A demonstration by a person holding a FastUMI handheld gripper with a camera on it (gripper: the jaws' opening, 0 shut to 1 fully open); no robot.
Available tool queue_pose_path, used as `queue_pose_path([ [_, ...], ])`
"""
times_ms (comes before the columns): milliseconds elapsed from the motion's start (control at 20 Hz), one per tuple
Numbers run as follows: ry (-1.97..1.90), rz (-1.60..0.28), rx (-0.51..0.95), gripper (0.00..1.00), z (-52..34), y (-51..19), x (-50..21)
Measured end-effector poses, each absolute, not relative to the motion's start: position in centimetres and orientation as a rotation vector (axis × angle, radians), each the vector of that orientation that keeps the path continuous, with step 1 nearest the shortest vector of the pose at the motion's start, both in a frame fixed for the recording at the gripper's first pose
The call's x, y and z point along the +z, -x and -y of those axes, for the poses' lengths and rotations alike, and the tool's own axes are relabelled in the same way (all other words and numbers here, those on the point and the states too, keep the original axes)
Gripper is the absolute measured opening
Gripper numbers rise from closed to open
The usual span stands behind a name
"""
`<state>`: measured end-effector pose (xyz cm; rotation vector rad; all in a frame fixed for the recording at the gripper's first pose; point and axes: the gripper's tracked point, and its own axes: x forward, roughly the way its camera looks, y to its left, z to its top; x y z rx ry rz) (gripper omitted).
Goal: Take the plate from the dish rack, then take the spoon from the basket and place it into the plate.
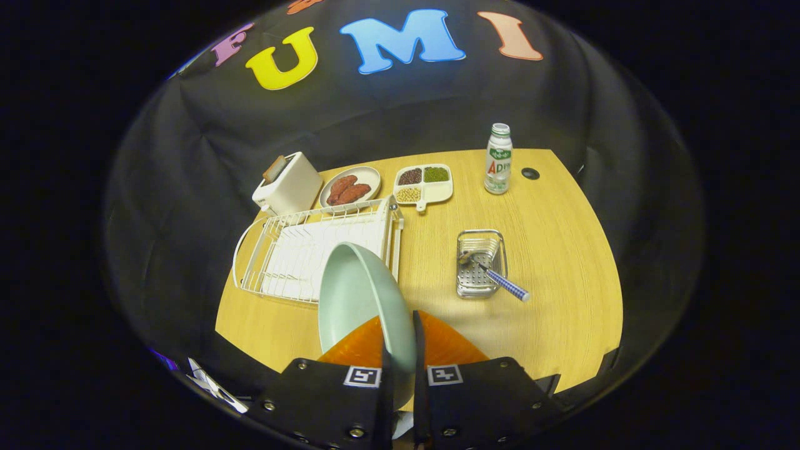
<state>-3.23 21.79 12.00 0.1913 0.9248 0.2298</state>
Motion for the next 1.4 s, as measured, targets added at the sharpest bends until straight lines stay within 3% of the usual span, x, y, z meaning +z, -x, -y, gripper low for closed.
queue_pose_path([
  [700,-0.392,-1.003,0.378,0.13,-21.3,8.0,0.3],
  [1400,-0.584,-1.095,0.355,0.15,-21.3,7.4,-7.1],
])
